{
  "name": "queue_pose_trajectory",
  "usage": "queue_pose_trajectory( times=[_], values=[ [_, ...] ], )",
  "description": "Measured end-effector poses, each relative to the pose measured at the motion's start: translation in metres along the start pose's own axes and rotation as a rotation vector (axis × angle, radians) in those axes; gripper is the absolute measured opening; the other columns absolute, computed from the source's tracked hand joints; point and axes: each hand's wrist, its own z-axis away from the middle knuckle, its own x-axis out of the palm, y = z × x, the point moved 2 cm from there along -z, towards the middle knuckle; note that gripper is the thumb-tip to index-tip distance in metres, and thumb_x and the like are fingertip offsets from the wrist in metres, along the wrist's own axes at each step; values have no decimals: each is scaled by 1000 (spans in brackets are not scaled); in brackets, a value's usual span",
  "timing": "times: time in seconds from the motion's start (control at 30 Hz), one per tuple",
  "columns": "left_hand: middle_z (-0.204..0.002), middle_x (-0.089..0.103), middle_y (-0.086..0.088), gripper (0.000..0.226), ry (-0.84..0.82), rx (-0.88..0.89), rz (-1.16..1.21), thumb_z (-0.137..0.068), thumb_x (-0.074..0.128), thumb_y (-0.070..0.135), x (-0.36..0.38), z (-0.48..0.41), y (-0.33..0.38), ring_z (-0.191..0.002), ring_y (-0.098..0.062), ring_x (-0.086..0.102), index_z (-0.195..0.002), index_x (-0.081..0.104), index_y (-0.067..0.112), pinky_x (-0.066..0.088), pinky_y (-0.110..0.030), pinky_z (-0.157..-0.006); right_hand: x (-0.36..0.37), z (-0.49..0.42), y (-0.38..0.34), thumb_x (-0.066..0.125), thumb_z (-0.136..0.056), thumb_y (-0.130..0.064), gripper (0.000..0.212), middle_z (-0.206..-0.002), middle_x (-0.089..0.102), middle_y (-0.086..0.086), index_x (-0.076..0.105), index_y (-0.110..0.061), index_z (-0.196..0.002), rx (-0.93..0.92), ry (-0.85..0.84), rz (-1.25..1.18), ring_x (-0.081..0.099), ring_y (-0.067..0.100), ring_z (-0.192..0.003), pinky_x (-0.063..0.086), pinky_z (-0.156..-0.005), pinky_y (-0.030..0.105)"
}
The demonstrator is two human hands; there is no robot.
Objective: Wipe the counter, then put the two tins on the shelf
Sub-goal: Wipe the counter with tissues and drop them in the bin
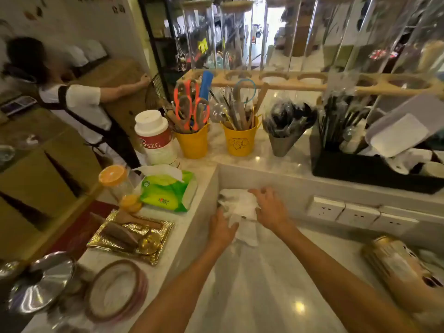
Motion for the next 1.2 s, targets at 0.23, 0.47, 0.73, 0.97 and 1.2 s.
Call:
queue_pose_trajectory(
  times=[0.23,0.47,0.73,0.97,1.2],
  values=[
    [-165,1,-12,100,-166,-198,-382,-88,60,55,58,-45,-28,-152,-31,9,-157,-4,22,19,-48,-121,61,-30,11,61,-93,-37,76,-162,11,11,17,-34,-155,-71,-393,138,22,37,-145,30,-117,49],
    [-143,47,-3,56,-137,-37,-576,-86,62,27,61,-29,-46,-130,-27,45,-138,41,25,39,-39,-105,85,12,40,55,-94,-40,43,-132,53,13,49,-20,-132,112,-461,-142,58,30,-112,48,-93,35],
    [-108,67,-7,36,-241,-62,21,-83,59,9,32,89,-62,-99,-25,65,-114,48,22,52,-33,-82,85,128,57,57,-90,-18,33,-126,66,13,64,-12,-122,300,-386,-337,60,30,-115,46,-95,32],
    [-112,69,-13,29,-276,-236,394,-93,52,-6,29,214,-69,-100,-27,68,-115,63,9,50,-23,-83,73,274,44,61,-86,-8,35,-112,75,5,70,-18,-118,547,-245,-1167,68,31,-109,59,-82,33],
    [-88,67,-12,16,-238,-717,675,-96,53,4,24,306,-109,-74,-23,62,-97,69,5,51,-29,-62,81,349,30,55,-83,-9,36,-111,72,18,68,-3,-117,680,-330,-1707,67,32,-97,54,-87,46]
  ],
)
